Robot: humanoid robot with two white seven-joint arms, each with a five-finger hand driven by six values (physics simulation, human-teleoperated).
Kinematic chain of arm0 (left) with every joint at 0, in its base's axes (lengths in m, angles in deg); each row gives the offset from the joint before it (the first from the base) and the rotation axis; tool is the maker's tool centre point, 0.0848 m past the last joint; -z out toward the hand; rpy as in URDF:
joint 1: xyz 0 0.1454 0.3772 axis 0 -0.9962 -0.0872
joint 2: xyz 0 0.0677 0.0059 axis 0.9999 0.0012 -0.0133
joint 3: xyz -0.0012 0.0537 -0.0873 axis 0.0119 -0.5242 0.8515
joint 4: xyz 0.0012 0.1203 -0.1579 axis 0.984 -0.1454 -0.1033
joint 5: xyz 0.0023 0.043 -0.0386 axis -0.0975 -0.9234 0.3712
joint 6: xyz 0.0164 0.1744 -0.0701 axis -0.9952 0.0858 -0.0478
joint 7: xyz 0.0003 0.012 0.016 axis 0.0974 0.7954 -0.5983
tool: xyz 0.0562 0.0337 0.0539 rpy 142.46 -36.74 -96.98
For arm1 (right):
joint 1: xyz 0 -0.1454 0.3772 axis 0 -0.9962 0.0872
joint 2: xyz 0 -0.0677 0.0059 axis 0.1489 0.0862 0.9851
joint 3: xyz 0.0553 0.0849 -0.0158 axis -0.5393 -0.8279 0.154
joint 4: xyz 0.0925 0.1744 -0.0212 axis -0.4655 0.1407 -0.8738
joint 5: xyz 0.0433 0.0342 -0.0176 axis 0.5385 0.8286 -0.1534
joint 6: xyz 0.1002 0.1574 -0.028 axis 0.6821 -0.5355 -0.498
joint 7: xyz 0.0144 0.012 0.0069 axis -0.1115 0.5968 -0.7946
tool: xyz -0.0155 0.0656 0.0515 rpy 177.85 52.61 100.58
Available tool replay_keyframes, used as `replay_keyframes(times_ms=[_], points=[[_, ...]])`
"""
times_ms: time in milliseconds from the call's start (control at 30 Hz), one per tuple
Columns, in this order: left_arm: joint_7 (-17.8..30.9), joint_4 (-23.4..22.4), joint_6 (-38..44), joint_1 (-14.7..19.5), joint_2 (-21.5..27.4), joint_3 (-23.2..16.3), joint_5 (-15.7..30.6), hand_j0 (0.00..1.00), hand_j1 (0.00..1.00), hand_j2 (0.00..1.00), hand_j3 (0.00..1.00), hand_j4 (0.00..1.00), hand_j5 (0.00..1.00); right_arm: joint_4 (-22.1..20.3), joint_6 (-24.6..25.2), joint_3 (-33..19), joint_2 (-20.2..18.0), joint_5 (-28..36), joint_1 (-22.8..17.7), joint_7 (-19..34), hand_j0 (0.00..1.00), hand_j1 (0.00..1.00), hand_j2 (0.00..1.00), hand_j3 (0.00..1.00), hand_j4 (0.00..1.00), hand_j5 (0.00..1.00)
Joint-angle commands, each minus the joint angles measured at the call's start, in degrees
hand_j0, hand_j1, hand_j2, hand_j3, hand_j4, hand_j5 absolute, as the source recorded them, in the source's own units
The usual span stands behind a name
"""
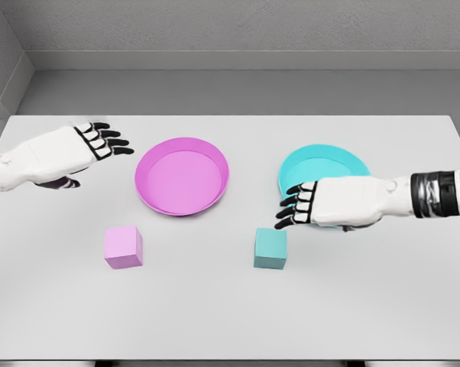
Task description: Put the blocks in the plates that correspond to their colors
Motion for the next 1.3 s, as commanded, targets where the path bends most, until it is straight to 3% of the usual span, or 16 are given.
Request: replay_keyframes(times_ms=[0, 400, 800, 1000, 1267], points=[[0.67, 0.23, 0.04, 0.00, 0.13, -1.93, 0.08, 1.00, 1.00, 1.00, 1.00, 1.00, 1.00, -0.01, 0.10, 1.12, 1.72, 0.18, 0.00, 0.08, 1.00, 1.00, 1.00, 1.00, 1.00, 1.00], [1.29, -0.03, 0.04, 1.05, -0.05, -5.01, 3.15, 1.00, 1.00, 1.00, 1.00, 1.00, 1.00, 0.43, 0.10, 3.23, 7.26, -1.05, 0.00, 0.08, 1.00, 1.00, 1.00, 1.00, 1.00, 1.00], [1.29, -0.30, 0.04, 1.23, -3.48, -10.72, 6.41, 1.00, 1.00, 1.00, 1.00, 1.00, 1.00, 10.45, 0.10, 5.43, 13.06, -3.07, -0.35, 0.16, 1.00, 1.00, 1.00, 1.00, 1.00, 1.00], [1.29, 0.23, 0.04, 1.50, -0.40, -12.04, 8.61, 1.00, 1.00, 1.00, 1.00, 1.00, 1.00, 10.80, 0.10, 6.13, 13.68, -3.86, -1.05, 0.16, 1.00, 1.00, 1.00, 1.00, 1.00, 1.00], [1.37, 1.37, 0.04, 1.49, -0.05, -13.80, 8.61, 1.00, 1.00, 1.00, 1.00, 1.00, 1.00, 10.98, 0.10, 6.66, 15.53, -4.21, -1.76, 0.16, 1.00, 1.00, 1.00, 1.00, 1.00, 1.00]])
